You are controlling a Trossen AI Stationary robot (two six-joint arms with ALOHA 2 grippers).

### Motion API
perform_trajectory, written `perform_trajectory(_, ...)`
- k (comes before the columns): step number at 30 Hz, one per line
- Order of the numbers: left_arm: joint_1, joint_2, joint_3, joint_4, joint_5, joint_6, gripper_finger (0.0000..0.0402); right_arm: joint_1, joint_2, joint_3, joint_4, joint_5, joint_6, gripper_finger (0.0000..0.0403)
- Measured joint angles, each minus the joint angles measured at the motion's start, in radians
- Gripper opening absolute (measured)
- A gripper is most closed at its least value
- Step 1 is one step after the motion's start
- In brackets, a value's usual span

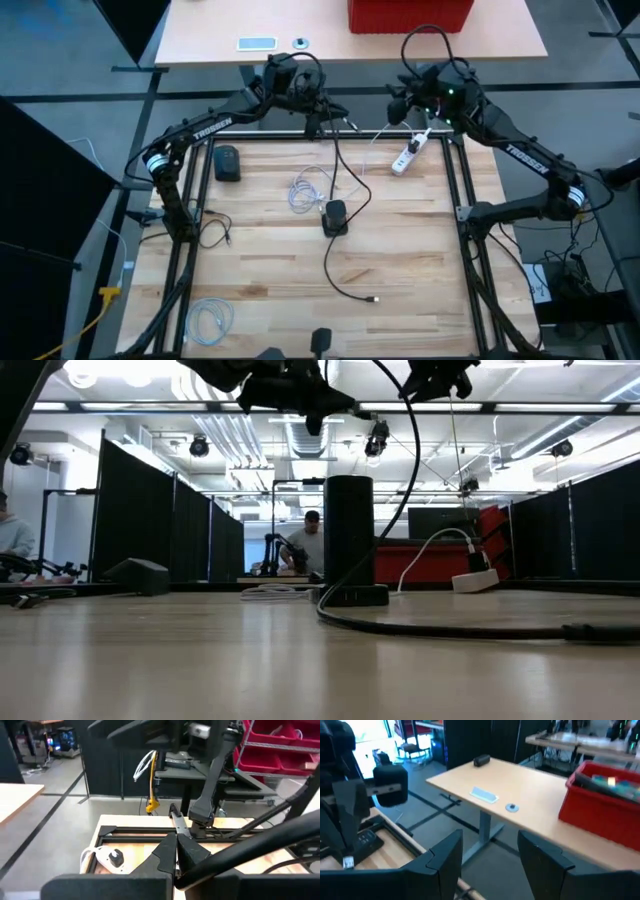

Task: Insert USB
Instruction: Insert the top black charger cable into the white outlet extension

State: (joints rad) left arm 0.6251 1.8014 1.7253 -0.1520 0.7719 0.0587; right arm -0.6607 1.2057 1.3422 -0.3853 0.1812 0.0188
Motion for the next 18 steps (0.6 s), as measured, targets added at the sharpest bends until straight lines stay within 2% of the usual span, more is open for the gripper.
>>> perform_trajectory(9,0.003,-0.002,0.001,0.005,-0.071,-0.099,0.0000,0.001,-0.010,0.021,-0.003,-0.004,0.021,0.0172)
perform_trajectory(14,0.005,-0.007,0.001,0.005,-0.075,-0.113,0.0000,0.001,-0.011,0.021,0.082,-0.004,0.022,0.0173)
perform_trajectory(18,0.005,-0.013,0.001,0.022,-0.074,-0.114,0.0000,0.001,-0.012,0.021,0.113,-0.004,-0.044,0.0176)
